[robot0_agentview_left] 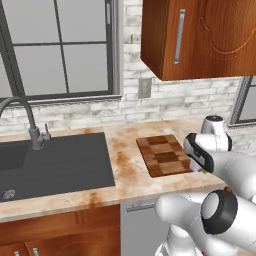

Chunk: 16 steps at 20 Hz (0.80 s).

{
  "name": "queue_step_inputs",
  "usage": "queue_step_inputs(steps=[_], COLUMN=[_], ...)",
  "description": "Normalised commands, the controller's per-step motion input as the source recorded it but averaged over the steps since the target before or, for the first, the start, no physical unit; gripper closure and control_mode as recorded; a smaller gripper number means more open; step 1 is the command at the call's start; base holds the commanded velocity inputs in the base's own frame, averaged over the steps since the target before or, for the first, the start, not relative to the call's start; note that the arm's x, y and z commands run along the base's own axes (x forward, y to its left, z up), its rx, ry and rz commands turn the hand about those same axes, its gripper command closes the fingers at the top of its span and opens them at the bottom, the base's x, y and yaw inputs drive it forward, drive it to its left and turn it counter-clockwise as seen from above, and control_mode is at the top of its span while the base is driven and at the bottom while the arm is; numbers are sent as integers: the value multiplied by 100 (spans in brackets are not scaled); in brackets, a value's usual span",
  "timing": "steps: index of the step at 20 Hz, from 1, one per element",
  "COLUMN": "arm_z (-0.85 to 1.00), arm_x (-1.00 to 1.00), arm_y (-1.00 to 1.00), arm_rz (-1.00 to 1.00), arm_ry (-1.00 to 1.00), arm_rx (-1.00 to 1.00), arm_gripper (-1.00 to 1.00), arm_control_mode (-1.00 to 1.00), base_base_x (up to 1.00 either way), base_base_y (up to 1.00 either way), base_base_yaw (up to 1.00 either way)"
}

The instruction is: Pick up the sponge from the counter and clean the cutting board by briefly scrubbing or pressing down on the cutting board. Once finished, release the sponge.

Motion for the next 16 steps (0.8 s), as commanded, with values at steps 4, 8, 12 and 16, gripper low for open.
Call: queue_step_inputs(steps=[4, 8, 12, 16], arm_z=[0, 0, 0, -6], arm_x=[22, 23, 21, 14], arm_y=[20, 10, 10, 6], arm_rz=[47, 51, 47, 40], arm_ry=[6, 8, 9, 8], arm_rx=[0, 0, 0, 0], arm_gripper=[100, 100, 100, 100], arm_control_mode=[-100, -100, -100, -100], base_base_x=[0, 0, 0, 0], base_base_y=[0, 0, 0, 0], base_base_yaw=[0, 0, 0, 0])
